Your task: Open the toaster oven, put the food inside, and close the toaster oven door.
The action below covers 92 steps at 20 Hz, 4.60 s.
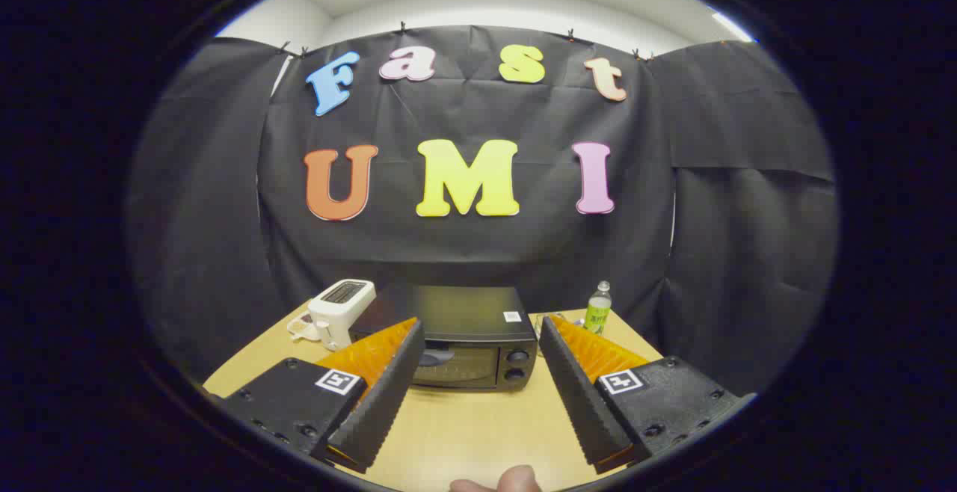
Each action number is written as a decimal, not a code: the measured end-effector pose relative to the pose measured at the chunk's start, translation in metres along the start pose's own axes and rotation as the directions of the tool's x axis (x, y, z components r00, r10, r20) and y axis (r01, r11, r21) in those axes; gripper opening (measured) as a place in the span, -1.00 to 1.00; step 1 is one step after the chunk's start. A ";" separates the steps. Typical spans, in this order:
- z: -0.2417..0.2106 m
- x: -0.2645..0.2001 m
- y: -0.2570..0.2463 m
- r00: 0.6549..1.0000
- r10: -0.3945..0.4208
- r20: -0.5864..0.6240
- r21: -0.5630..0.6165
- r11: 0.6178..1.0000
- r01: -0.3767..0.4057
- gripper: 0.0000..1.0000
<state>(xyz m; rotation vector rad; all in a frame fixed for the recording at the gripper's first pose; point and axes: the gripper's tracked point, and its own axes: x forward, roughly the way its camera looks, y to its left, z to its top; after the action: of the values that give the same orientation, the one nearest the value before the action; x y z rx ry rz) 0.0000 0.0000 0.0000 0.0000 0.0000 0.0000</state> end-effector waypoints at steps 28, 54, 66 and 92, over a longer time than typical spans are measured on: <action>-0.009 0.033 0.041 0.991 0.089 -0.096 0.014 0.996 -0.088 1.00; -0.137 0.186 0.084 0.925 0.043 -0.378 -0.007 0.999 -0.049 1.00; -0.224 0.097 0.081 0.856 0.035 -0.516 -0.038 0.997 -0.064 1.00; -0.223 -0.015 0.200 0.253 0.738 -0.626 0.711 0.673 -0.203 0.94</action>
<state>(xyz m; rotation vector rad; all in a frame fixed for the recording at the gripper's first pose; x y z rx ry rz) -0.0150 0.2004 -0.2226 0.5567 1.1457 0.6860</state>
